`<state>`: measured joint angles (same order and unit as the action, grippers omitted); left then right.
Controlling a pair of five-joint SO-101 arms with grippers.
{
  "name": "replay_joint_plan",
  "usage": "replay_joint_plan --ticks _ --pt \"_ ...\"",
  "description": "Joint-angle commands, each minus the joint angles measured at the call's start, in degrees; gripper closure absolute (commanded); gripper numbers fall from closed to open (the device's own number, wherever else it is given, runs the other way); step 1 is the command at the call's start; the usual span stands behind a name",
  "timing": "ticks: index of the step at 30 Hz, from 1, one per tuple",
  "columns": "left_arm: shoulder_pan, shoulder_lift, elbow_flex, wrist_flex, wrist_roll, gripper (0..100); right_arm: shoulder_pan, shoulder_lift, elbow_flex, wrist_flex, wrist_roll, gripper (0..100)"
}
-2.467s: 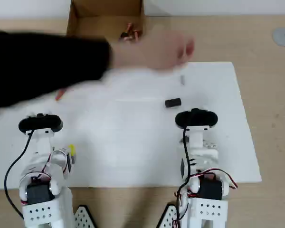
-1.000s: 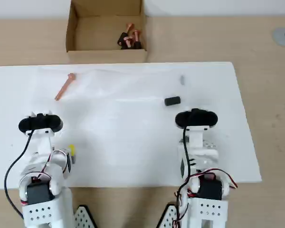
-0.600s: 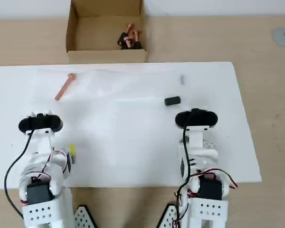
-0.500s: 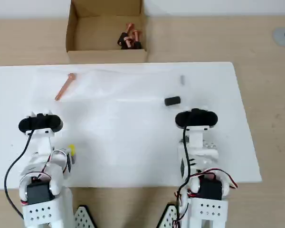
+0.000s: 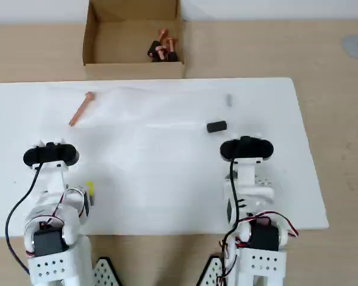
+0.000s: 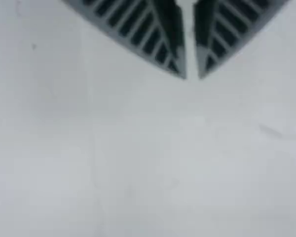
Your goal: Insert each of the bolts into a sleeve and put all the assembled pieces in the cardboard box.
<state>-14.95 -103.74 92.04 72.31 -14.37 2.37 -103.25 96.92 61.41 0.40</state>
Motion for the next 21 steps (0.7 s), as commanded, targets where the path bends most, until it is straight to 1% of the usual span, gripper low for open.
replay_joint_plan --ticks 1,2,4,8,14,17,21 --pt "-0.3 -0.4 -0.2 -1.4 -0.3 98 1.0 -6.7 -0.3 0.1 0.4 98.8" --pt "-0.3 -0.4 -0.2 -1.5 -0.3 100 1.0 -6.7 -0.3 0.1 0.4 98.8" --pt "-0.3 -0.4 -0.2 -1.4 -0.2 98 1.0 -6.7 -0.3 0.1 0.4 98.8" --pt "-0.4 -0.4 -0.2 -1.5 -0.2 99 0.8 -6.7 -0.2 -0.6 0.3 98.8" --pt "-0.7 0.0 -0.8 -4.5 -0.4 99 -3.5 -6.7 -0.2 -0.6 0.2 98.8" --pt "-0.4 0.2 -4.2 -4.2 -0.3 99 -3.4 -6.8 -0.2 -2.0 0.1 98.8" --pt "-0.5 4.7 -11.8 -4.6 -0.9 94 -3.4 -6.8 -0.5 -5.0 0.0 98.7"
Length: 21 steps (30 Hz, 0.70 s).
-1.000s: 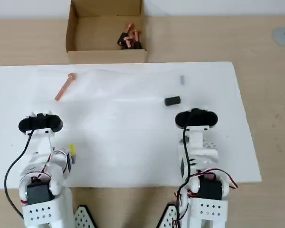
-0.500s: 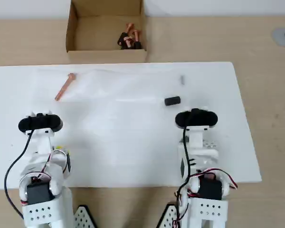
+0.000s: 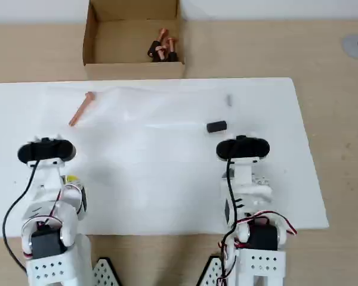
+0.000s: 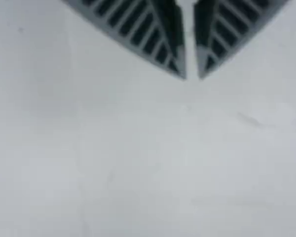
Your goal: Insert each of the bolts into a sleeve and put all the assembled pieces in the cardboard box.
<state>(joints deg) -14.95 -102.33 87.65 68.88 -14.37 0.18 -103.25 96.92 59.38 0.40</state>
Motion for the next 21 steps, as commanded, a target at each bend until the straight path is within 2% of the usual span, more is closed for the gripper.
replay_joint_plan --ticks 1,5,7,13,17,21 --pt "-0.5 6.5 -10.3 -1.1 -1.7 94 -1.2 -6.7 -0.7 -4.7 -0.5 98.7" --pt "-0.5 27.2 -27.1 -0.9 -2.5 96 -0.3 -6.6 -4.3 -4.6 -0.9 98.7" --pt "-0.5 40.5 -38.7 -0.4 -1.0 97 -1.5 -6.7 -4.3 -8.2 -0.4 98.7" --pt "-0.6 75.3 -71.0 10.8 2.7 97 -2.1 -6.6 -5.9 -6.2 -0.4 98.7" --pt "-0.2 89.4 -81.7 14.6 3.3 97 -2.2 -6.5 -8.6 -0.6 -0.6 98.8" --pt "-0.2 96.1 -86.2 14.6 5.4 97 -2.2 -2.8 -11.0 4.5 -0.7 98.9"
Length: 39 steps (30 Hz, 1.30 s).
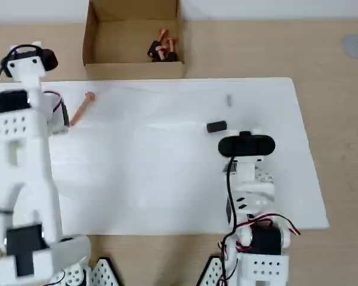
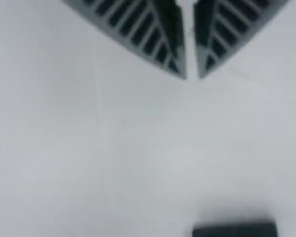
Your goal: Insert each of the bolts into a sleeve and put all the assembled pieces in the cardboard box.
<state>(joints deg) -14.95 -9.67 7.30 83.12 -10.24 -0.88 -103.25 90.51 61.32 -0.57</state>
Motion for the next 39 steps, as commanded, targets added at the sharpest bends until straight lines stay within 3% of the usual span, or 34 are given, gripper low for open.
replay_joint_plan --ticks 1,13,20,25,31,39 --pt "-0.1 4.4 -6.3 0.4 1.3 97 -1.1 -0.5 -5.5 3.3 0.5 98.9" --pt "-0.1 5.2 -6.3 0.7 1.2 97 -1.2 51.1 -43.9 2.4 0.7 98.8" --pt "-0.1 5.4 -5.0 2.5 0.6 97 -1.2 74.2 -64.7 2.4 0.4 98.8" --pt "1.3 5.4 -1.8 2.5 -6.9 97 -1.6 86.6 -74.9 4.7 -0.8 98.7" --pt "2.6 5.4 -0.7 1.4 -21.0 97 -6.4 102.9 -88.7 14.1 -14.3 98.6" --pt "-1.0 6.5 1.5 -13.7 -34.4 97 -8.7 118.4 -109.7 23.6 -17.1 98.6"
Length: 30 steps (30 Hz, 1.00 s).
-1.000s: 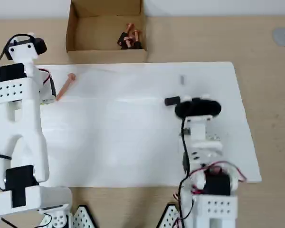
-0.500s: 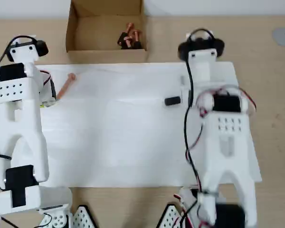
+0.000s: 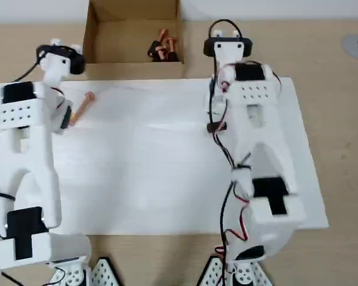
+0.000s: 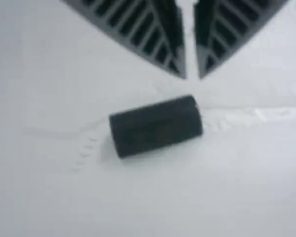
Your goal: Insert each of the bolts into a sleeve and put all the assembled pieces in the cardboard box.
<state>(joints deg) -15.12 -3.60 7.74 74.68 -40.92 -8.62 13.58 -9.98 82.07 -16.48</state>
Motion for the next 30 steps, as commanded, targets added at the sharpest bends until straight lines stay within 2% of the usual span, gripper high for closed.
replay_joint_plan --ticks 1,6,13,20,26,30 --pt "-0.7 1.2 1.5 -6.9 -4.2 97 -0.9 2.0 -11.4 4.1 -1.4 98.6" --pt "-0.9 9.3 0.8 -12.6 -9.1 97 -0.9 2.1 -17.2 6.0 -1.2 98.6" --pt "-0.9 22.6 -12.0 -12.9 -9.8 97 -0.8 2.1 -22.1 10.2 1.9 98.5" --pt "-0.5 29.4 -23.5 -12.6 -4.5 97 -0.7 2.4 -22.9 11.5 4.1 98.5" --pt "1.5 29.7 -27.9 -8.3 -0.4 87 -0.6 2.5 -22.8 10.5 6.2 98.5" --pt "3.5 29.8 -28.7 -7.6 3.1 86 -0.6 2.6 -22.7 9.1 6.2 98.5"
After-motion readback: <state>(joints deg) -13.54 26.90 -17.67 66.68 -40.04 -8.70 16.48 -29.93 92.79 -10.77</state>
